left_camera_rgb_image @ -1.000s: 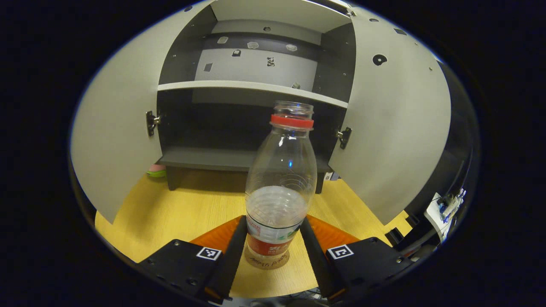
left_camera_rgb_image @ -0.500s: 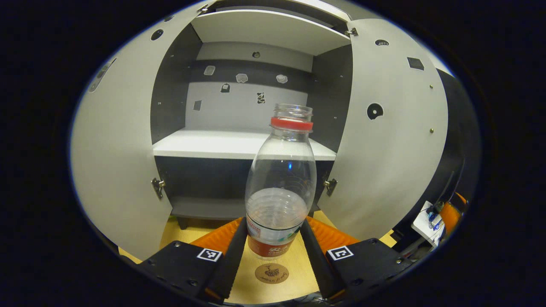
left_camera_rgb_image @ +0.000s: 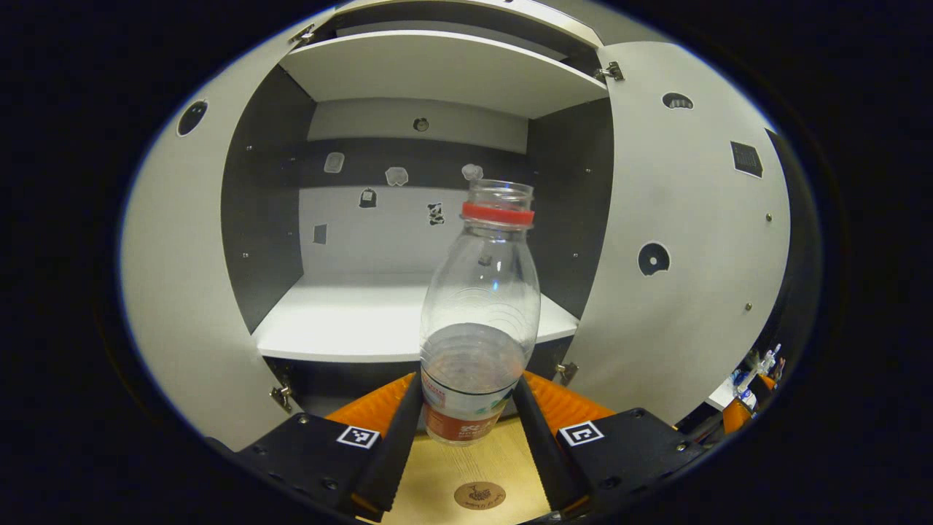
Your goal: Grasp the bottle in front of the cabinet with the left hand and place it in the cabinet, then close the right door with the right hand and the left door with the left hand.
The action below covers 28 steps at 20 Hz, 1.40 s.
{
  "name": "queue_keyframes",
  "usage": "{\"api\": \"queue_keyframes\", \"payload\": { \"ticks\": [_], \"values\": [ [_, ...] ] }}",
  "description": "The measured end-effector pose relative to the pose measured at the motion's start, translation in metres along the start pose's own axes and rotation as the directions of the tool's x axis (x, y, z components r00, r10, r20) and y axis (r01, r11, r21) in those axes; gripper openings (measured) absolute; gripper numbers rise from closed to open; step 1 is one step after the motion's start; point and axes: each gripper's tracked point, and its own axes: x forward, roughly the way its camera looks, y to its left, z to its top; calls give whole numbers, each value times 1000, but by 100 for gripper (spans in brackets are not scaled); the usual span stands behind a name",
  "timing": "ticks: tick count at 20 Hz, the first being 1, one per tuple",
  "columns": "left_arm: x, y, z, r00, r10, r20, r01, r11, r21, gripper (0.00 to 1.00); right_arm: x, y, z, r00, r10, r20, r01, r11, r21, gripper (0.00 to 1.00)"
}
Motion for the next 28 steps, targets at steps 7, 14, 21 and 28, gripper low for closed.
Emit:
{"api": "queue_keyframes", "payload": {
  "ticks": [7,14,21,28],
  "values": [
    [53,10,39,1000,15,2,-15,1000,-4,76,14,-16,-1,1000,-26,-7,26,1000,-1,97],
    [104,27,59,998,60,3,-60,998,-13,75,21,-33,-3,999,-46,-21,46,999,-2,97],
    [132,30,56,997,81,-18,-81,996,-38,72,16,-44,-8,998,-59,-34,59,998,-10,97],
    [125,32,53,995,94,-14,-95,994,-52,92,12,-43,-11,998,-52,-39,52,999,-5,97]
  ]
}}
